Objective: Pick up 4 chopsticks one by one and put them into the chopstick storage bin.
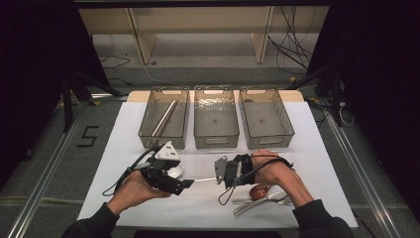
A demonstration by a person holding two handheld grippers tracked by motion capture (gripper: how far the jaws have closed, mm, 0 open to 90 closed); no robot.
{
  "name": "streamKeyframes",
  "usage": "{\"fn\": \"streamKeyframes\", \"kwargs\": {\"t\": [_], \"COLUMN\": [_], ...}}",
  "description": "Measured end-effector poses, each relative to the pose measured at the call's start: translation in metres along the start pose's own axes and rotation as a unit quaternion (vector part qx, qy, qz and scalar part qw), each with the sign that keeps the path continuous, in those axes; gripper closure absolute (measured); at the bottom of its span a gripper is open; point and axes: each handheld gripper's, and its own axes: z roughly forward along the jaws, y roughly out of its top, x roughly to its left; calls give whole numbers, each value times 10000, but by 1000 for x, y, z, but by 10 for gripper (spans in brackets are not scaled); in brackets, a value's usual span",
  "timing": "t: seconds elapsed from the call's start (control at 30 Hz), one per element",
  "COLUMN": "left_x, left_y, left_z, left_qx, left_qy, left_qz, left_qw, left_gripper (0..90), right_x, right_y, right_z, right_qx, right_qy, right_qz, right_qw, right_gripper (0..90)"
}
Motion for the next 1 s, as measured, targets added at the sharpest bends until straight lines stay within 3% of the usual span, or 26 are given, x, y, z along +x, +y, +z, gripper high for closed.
{"fn": "streamKeyframes", "kwargs": {"t": [0.13,0.4,0.6,1.0], "left_x": [-2,-3,-7,-15], "left_y": [4,7,10,17], "left_z": [8,16,27,36], "left_qx": [391,729,1008,1160], "left_qy": [-79,-194,-427,-787], "left_qz": [184,444,674,883], "left_qw": [9990,9962,9917,9862], "left_gripper": [266,386,476,703], "right_x": [2,6,8,12], "right_y": [3,7,10,13], "right_z": [0,2,2,1], "right_qx": [7,68,73,-33], "right_qy": [-17,-35,-11,-16], "right_qz": [-85,-140,-173,-214], "right_qw": [10000,9999,9998,9998], "right_gripper": [855,855,855,855]}}
